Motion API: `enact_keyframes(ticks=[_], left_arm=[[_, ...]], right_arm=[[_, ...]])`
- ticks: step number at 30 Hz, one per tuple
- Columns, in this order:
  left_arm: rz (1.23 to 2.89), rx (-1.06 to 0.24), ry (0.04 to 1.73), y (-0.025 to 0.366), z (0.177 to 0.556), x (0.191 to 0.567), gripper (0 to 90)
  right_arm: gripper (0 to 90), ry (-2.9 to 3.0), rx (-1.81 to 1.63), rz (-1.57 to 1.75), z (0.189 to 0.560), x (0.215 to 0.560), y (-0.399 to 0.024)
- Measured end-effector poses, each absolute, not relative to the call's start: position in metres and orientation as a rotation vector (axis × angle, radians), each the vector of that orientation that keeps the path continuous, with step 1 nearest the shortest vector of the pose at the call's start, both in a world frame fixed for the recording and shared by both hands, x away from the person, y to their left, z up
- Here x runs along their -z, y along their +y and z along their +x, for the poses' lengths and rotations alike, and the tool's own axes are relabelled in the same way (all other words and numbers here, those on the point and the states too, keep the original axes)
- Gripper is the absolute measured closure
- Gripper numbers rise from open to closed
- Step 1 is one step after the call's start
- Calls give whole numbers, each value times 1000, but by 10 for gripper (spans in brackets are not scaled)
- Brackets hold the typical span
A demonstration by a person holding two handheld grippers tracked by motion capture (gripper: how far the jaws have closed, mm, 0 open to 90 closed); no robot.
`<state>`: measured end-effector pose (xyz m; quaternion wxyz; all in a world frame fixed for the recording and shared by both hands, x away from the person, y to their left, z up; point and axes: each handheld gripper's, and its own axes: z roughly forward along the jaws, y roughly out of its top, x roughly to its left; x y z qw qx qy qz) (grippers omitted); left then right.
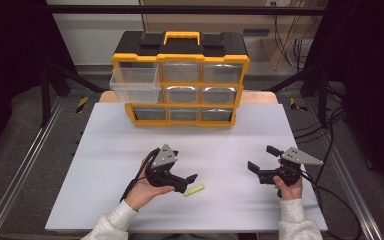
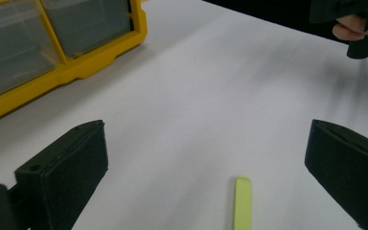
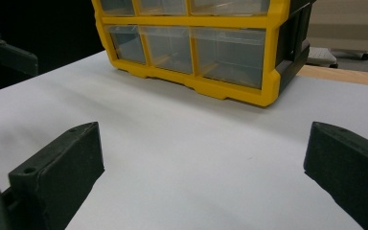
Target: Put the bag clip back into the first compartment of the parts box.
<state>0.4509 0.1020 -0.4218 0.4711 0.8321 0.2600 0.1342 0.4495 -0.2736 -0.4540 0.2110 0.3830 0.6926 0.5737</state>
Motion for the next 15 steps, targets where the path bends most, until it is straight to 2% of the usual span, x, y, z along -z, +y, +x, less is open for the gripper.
enact_keyframes(ticks=[15], left_arm=[[2158, -262, 657, 82, 450, 452, 20]], right_arm=[[4, 1926, -1594, 1062, 449, 454, -274]])
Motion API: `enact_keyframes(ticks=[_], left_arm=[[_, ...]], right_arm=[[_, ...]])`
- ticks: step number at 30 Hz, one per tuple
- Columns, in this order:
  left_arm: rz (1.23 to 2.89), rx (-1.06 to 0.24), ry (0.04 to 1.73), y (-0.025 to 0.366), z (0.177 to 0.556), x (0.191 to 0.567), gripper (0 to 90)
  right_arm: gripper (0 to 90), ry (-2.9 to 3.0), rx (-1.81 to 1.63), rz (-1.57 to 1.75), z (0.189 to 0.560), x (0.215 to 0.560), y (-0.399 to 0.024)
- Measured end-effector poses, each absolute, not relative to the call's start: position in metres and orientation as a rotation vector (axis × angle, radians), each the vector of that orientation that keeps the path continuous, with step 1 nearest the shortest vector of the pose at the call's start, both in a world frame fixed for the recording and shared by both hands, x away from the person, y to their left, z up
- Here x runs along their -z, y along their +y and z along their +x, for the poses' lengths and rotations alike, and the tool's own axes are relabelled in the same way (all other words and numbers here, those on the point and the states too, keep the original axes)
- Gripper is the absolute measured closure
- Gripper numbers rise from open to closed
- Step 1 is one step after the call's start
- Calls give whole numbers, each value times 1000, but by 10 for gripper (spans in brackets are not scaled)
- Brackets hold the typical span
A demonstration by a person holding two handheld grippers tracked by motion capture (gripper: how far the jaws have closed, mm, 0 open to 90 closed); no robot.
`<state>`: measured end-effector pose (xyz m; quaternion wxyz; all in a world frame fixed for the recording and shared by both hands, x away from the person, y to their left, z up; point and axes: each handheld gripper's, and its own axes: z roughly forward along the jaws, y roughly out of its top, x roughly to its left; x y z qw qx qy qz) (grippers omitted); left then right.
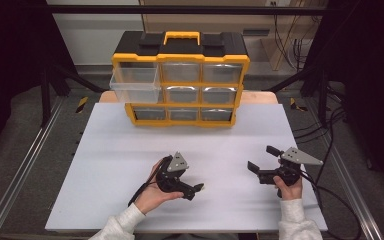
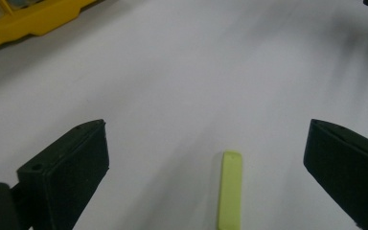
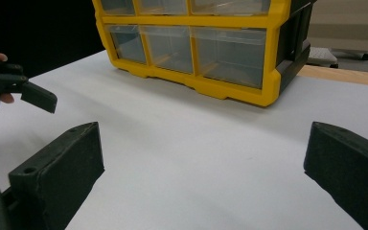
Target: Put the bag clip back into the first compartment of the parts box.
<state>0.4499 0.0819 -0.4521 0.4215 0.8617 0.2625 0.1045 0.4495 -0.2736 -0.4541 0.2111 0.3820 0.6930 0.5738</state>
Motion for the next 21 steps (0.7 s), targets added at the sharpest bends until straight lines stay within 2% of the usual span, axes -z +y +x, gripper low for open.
enact_keyframes(ticks=[7, 13, 19, 21], left_arm=[[2212, -238, 671, 76, 450, 463, 63], [2245, -185, 697, 73, 449, 470, 161], [2281, -205, 704, 70, 447, 474, 228], [2285, -202, 711, 69, 447, 475, 275]], right_arm=[[4, 1928, -1590, 1062, 450, 454, -274], [4, 1932, -1591, 1063, 450, 454, -273], [4, 1932, -1592, 1064, 450, 454, -273], [4, 1930, -1590, 1065, 450, 454, -273]])
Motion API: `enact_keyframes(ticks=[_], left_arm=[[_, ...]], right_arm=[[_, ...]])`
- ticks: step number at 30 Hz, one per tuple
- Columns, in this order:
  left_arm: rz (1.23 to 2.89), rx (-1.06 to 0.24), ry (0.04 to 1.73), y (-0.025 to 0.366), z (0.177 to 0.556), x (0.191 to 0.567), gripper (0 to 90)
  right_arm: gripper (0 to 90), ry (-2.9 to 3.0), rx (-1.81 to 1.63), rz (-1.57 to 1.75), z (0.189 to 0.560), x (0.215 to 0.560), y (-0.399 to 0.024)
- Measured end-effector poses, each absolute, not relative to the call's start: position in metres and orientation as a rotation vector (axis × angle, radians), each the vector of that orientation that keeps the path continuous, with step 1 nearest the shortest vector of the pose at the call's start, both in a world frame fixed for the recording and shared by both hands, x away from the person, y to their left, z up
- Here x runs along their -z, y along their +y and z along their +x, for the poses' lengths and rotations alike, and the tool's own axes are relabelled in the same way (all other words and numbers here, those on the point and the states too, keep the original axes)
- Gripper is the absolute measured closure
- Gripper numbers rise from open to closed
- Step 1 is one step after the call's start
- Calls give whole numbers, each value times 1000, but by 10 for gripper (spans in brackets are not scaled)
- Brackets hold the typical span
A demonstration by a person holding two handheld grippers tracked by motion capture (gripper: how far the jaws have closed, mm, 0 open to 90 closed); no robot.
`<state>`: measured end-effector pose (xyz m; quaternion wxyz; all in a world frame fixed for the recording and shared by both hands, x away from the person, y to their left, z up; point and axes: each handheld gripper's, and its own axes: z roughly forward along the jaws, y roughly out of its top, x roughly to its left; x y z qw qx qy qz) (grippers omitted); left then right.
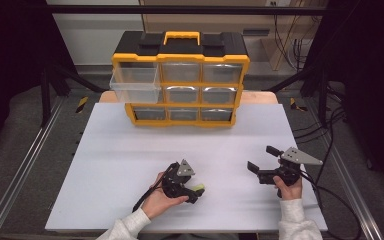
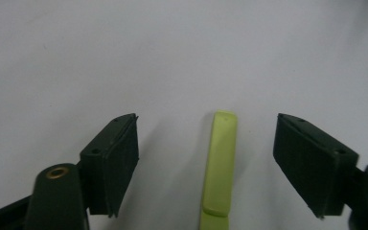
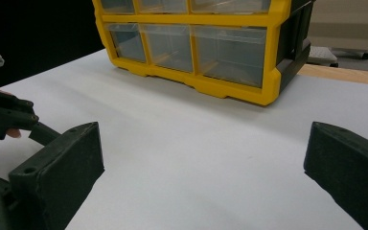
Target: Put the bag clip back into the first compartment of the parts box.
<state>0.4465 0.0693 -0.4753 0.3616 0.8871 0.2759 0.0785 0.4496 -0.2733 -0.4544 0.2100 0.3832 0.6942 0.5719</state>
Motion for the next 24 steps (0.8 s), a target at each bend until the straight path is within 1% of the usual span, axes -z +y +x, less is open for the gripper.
enact_keyframes(ticks=[4, 11, 20, 24], left_arm=[[2288, -204, 718, 69, 445, 475, 366], [2304, -192, 715, 67, 444, 477, 490], [2331, -202, 705, 65, 443, 478, 606], [2335, -212, 704, 64, 442, 478, 642]], right_arm=[[4, 1931, -1589, 1065, 450, 454, -273], [4, 1933, -1589, 1065, 450, 454, -273], [4, 1933, -1589, 1068, 450, 454, -274], [4, 1934, -1589, 1067, 450, 454, -273]])
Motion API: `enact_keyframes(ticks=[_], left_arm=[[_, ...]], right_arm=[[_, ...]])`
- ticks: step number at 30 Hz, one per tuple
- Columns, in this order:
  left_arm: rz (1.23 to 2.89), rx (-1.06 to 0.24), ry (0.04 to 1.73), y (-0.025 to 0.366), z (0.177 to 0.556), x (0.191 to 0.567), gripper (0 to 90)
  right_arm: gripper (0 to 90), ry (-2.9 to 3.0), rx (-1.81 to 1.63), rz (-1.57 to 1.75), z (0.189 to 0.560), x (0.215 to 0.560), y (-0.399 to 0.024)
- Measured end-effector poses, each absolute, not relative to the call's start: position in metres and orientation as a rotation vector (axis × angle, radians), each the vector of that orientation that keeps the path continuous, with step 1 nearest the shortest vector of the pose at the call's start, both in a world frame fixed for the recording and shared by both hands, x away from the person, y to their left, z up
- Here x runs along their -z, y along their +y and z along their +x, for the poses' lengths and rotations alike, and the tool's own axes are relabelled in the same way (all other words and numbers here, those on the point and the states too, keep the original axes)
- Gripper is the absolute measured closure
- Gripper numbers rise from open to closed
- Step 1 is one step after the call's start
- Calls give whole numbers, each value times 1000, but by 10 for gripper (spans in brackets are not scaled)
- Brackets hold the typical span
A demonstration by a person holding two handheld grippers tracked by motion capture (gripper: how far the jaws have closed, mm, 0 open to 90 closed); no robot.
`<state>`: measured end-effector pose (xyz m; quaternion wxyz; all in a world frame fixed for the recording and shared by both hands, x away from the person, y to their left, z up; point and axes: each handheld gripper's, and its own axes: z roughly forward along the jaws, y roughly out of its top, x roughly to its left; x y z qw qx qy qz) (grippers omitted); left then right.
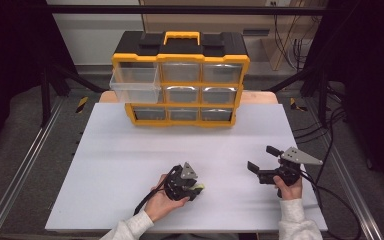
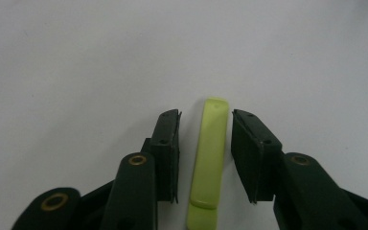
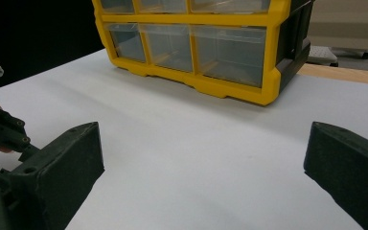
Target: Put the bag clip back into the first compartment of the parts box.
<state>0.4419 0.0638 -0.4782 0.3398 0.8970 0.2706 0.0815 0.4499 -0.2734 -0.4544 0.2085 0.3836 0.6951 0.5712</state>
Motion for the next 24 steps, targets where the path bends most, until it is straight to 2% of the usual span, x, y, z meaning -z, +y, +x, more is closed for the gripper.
enact_keyframes(ticks=[16, 24], left_arm=[[2338, -195, 707, 63, 442, 478, 767], [2336, -193, 715, 63, 442, 478, 773]], right_arm=[[4, 1937, -1587, 1067, 450, 455, -273], [4, 1936, -1587, 1066, 450, 455, -273]])
